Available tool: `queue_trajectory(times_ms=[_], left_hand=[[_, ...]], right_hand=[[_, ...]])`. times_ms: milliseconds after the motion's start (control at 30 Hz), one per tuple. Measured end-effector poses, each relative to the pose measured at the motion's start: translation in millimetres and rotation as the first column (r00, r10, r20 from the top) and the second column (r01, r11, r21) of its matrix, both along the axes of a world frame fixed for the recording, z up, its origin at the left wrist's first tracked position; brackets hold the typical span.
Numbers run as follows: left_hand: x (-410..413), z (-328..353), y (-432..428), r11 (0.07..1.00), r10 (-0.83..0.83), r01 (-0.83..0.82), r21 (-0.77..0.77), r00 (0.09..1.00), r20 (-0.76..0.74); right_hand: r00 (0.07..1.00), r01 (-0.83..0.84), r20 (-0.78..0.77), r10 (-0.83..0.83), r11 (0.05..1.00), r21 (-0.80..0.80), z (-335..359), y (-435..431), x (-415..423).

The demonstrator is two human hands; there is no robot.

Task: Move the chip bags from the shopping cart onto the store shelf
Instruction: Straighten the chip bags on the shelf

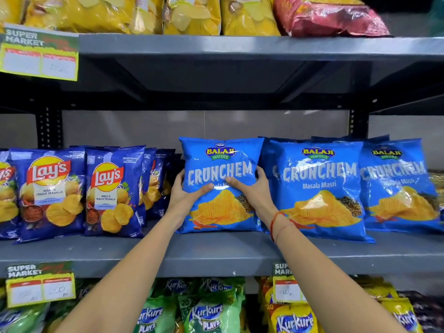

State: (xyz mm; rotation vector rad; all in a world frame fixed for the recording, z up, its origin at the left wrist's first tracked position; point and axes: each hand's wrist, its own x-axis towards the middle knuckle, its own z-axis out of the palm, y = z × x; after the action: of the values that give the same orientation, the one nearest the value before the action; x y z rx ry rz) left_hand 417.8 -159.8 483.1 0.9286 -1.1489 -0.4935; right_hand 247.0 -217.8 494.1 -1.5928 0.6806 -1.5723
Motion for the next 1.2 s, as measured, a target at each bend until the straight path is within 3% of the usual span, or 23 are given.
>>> queue_trajectory(times_ms=[167,267,333,433,533,600,700,800,900,1033,1200], left_hand=[[11,0,0,0.997,0.07,-0.071,0.01,0.995,0.07],[10,-3,1,0.967,0.252,-0.246,-0.065,0.962,0.102],[-68,2,-23,0.955,0.284,-0.261,-0.142,0.942,0.179],[-84,4,-10,0.821,0.53,-0.455,-0.345,0.832,0.163],[-95,10,6,0.7,0.634,-0.397,-0.594,0.728,0.262],[-116,13,11,0.721,0.594,-0.24,-0.65,0.697,0.402],[-143,14,9,0.836,0.436,-0.083,-0.543,0.701,0.565],[-177,12,-5,0.925,0.285,-0.067,-0.374,0.773,0.566],[-203,14,-22,0.989,0.126,-0.077,-0.128,0.888,0.442],[-211,19,-44,0.987,-0.041,0.016,0.162,0.988,0.151],[-213,9,-56,0.992,-0.036,0.042,0.119,0.998,-0.047]], right_hand=[[0.994,0.092,-0.061,-0.094,0.995,-0.042,5,11,9],[0.976,0.175,-0.108,-0.189,0.976,-0.129,11,31,8],[0.927,0.364,-0.034,-0.374,0.918,-0.155,3,23,-71],[0.883,0.452,-0.005,-0.47,0.851,-0.267,3,37,-87],[0.822,0.555,0.089,-0.562,0.757,-0.345,6,48,-98],[0.763,0.636,0.159,-0.626,0.685,-0.356,7,45,-112],[0.645,0.756,0.199,-0.738,0.576,-0.311,8,34,-134],[0.607,0.79,0.119,-0.786,0.58,-0.201,2,16,-166],[0.731,0.681,0.01,-0.682,0.728,-0.078,-6,0,-188],[0.924,0.379,0.004,-0.383,0.916,0.134,-8,-13,-199],[0.949,0.314,-0.045,-0.311,0.947,0.073,-4,-27,-204]])
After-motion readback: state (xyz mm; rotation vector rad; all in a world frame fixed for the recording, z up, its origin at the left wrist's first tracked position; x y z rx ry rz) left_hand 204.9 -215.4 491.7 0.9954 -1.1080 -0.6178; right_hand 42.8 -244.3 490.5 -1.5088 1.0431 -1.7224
